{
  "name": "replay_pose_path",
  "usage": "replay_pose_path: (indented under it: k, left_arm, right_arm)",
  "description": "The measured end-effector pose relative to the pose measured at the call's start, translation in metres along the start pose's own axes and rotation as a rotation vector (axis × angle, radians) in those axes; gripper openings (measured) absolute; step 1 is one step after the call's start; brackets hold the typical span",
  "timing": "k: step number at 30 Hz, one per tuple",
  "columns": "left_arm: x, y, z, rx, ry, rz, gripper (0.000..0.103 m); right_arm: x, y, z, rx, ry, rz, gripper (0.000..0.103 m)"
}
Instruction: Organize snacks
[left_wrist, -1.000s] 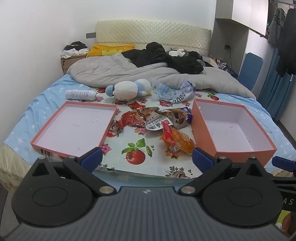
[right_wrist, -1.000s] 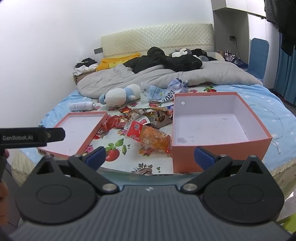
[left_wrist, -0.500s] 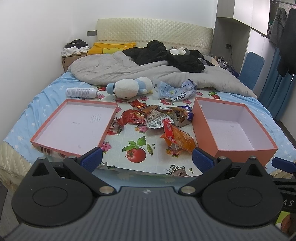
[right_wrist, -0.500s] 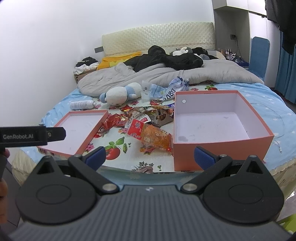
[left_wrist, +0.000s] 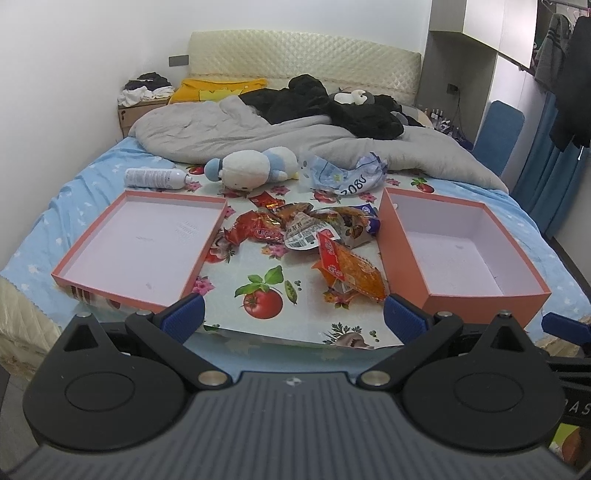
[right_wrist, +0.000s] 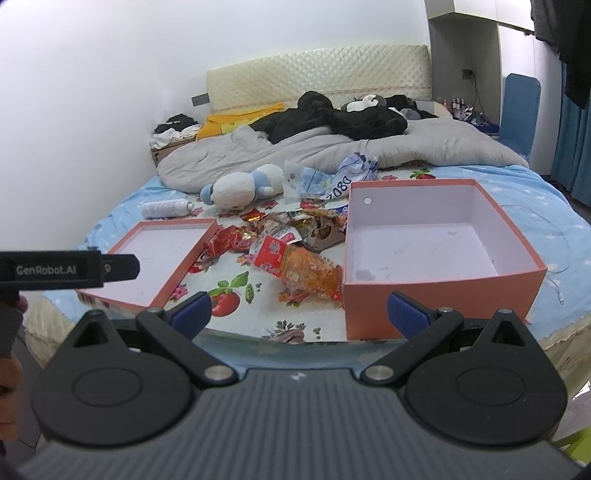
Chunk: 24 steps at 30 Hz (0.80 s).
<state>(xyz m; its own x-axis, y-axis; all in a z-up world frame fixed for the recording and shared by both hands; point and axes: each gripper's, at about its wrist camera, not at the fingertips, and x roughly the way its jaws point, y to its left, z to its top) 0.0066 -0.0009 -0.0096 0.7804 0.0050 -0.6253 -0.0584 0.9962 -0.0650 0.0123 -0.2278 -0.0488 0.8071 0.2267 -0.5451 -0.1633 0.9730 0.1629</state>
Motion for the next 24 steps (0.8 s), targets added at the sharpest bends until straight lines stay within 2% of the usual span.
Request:
replay_pose_path:
  k: [24]
  left_arm:
    - [0.0008,0.0064,-0.0015,-0.009,0.009,-0.008,0.103]
  right_arm:
    - [0.0031,0.0034,-0.0047,0.005,0.000,0.022,0.103]
